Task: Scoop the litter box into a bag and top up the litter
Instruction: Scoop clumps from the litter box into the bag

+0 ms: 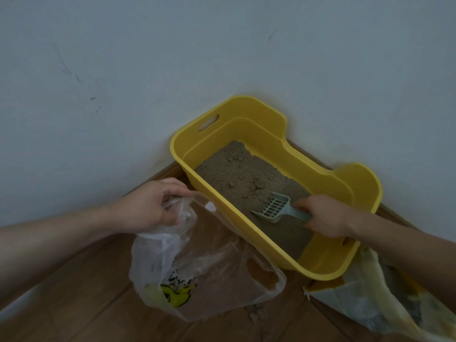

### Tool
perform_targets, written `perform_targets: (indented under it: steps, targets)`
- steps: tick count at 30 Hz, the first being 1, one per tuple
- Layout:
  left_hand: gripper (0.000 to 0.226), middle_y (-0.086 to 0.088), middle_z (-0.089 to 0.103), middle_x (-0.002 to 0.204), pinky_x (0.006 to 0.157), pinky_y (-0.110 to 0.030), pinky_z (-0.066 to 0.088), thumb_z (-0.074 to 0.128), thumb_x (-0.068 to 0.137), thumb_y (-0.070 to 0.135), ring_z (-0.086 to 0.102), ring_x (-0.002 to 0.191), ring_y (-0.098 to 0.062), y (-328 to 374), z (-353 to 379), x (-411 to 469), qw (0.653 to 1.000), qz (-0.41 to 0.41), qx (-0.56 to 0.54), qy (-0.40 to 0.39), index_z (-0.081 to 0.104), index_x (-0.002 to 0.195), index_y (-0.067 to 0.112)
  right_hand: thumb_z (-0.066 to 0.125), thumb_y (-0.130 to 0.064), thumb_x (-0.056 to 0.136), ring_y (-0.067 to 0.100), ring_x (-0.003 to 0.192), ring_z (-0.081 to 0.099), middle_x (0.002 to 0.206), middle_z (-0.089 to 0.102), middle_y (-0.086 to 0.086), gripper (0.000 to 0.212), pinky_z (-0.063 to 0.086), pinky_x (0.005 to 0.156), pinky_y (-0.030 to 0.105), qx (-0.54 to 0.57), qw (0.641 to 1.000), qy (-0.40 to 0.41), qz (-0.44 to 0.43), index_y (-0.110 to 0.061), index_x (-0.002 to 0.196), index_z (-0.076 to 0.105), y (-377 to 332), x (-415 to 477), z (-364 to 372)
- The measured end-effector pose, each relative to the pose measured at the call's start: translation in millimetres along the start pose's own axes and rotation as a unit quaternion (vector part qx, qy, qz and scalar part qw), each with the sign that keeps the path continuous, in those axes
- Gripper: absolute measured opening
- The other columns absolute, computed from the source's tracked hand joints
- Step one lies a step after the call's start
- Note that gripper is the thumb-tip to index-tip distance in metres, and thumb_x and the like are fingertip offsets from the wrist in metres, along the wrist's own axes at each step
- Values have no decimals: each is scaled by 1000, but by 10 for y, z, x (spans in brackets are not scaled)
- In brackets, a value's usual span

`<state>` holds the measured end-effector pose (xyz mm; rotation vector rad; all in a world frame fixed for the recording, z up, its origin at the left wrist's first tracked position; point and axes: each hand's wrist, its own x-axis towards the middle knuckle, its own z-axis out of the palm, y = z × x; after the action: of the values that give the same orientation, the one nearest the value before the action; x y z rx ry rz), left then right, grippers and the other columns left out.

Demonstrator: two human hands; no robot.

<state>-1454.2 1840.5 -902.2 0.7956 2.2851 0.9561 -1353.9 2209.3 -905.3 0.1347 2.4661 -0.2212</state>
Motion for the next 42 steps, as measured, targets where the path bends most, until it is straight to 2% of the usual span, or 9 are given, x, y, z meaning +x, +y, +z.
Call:
perform_targets:
  steps: [6, 12, 15, 19, 22, 27, 33, 38, 42]
  targets:
    - [56, 20, 51, 120, 91, -7, 42, 80, 76, 6, 54, 109, 7, -46, 5, 32, 1000, -10, -23, 2, 58, 112, 44, 53, -8, 86, 16, 76, 66, 86, 67, 1, 30, 59, 69, 36, -2, 1000, 24, 2, -19, 108, 69, -135, 232, 33]
    - [60, 15, 54, 119, 95, -14, 44, 81, 74, 2, 58, 110, 0, -107, 17, 59, 998, -13, -69, 9, 62, 111, 44, 51, -7, 84, 21, 68, 63, 75, 64, 5, 22, 44, 52, 28, 6, 999, 48, -10, -18, 93, 69, -401, 433, -23]
    - [60, 21, 52, 119, 93, -14, 45, 81, 75, 7, 55, 109, 4, -134, 5, 67, 999, -9, -32, 8, 58, 109, 51, 51, -6, 86, 18, 62, 58, 74, 62, 4, 24, 44, 51, 28, 31, 998, 55, -12, -16, 97, 69, -542, 563, -34]
    - [56, 31, 51, 115, 95, -14, 45, 81, 75, 11, 55, 110, 5, -187, -23, 65, 999, -12, -34, 11, 60, 110, 50, 52, -6, 85, 19, 69, 62, 84, 65, 5, 32, 51, 57, 34, 59, 995, 73, -19, -16, 110, 69, -665, 745, -16]
    - [56, 26, 52, 118, 96, -13, 44, 82, 75, 8, 56, 111, 4, -204, -41, 72, 998, -19, -57, 19, 62, 113, 45, 52, -6, 85, 18, 73, 62, 89, 65, 5, 34, 52, 62, 34, 71, 994, 81, -19, -16, 114, 68, -719, 866, -21]
    - [56, 28, 52, 117, 94, -10, 42, 82, 74, 9, 55, 112, 4, -224, -59, 91, 998, -14, -53, 21, 62, 113, 45, 53, -7, 85, 18, 73, 59, 90, 64, 5, 32, 45, 58, 30, 83, 992, 94, -26, -15, 114, 65, -842, 1054, -28]
    - [57, 29, 53, 115, 93, -12, 44, 81, 72, 5, 57, 111, 2, -238, -69, 92, 997, -14, -77, 22, 64, 111, 43, 55, -12, 89, 15, 64, 50, 79, 52, 3, 7, 34, 50, 27, 71, 996, 62, -7, -14, 96, 57, -1014, 1162, -9]
    - [59, 28, 54, 113, 91, -11, 45, 82, 72, 1, 59, 108, 2, -200, -85, 80, 995, -12, -98, 30, 66, 105, 47, 54, -9, 87, 17, 69, 54, 86, 58, 5, 23, 40, 54, 29, 89, 992, 86, -2, -12, 108, 62, -943, 1113, -19]
    - [58, 26, 55, 113, 96, -15, 44, 82, 72, 2, 58, 111, 1, -176, -110, 68, 995, -14, -99, 26, 66, 108, 44, 52, -7, 84, 17, 70, 56, 86, 59, 5, 25, 43, 55, 30, 80, 991, 104, -3, -12, 106, 63, -859, 955, -24]
